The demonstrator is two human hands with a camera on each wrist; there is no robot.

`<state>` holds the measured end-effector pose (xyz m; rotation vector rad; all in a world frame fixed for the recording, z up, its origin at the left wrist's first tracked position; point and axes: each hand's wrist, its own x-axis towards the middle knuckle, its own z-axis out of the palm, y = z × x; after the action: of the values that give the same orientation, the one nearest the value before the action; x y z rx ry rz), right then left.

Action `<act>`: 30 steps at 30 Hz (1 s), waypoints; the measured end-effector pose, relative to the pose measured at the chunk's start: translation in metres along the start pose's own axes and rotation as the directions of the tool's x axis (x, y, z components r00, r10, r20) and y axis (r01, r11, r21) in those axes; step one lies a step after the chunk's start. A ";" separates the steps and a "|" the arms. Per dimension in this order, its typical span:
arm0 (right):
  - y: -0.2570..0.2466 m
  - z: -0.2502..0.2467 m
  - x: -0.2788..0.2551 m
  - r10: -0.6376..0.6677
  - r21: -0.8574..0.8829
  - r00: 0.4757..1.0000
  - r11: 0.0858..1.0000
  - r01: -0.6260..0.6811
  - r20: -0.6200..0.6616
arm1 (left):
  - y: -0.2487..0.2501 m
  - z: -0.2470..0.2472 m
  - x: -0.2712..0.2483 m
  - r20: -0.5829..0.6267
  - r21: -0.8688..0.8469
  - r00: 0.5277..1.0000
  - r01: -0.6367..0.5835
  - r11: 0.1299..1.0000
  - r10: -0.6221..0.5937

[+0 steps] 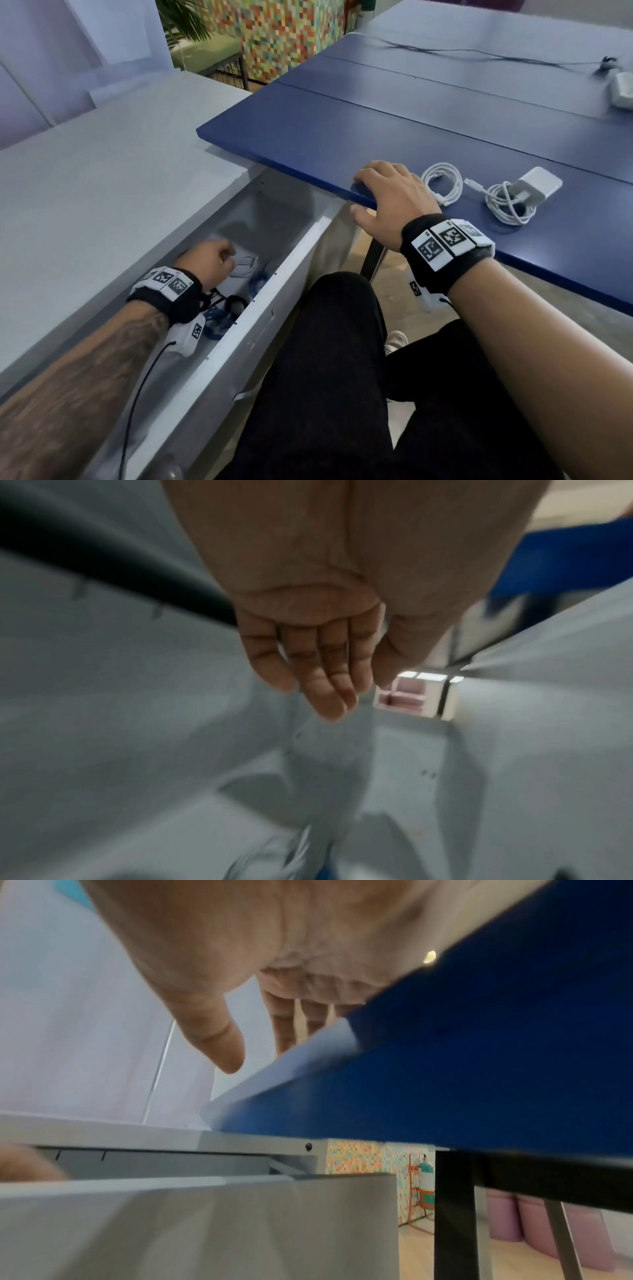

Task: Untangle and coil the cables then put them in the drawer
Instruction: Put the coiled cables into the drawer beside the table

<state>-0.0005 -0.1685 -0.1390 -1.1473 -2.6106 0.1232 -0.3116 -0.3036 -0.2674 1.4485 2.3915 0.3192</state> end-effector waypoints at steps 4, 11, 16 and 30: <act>0.016 -0.019 -0.024 0.130 -0.010 0.975 0.991 -0.135 -0.181 | 0.059 -0.034 -0.009 -0.191 0.011 0.953 -0.238 0.971 0.236; 0.041 -0.024 -0.041 0.174 -0.060 0.972 0.981 -0.185 -0.156 | 0.146 -0.068 -0.028 -0.298 -0.080 0.809 -0.550 0.832 0.506; 0.025 -0.021 -0.042 -0.037 0.197 0.993 0.979 0.059 -0.113 | 0.179 -0.066 -0.027 -0.285 -0.075 0.686 -0.712 0.698 0.670; -0.023 0.008 -0.005 -0.277 0.308 0.949 0.899 0.312 -0.154 | 0.137 -0.063 -0.022 -0.231 -0.197 0.768 -0.638 0.744 0.597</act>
<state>-0.0162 -0.1876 -0.1432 -0.6191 -2.5086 0.4049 -0.2150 -0.2619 -0.1575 2.1080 1.7829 0.9035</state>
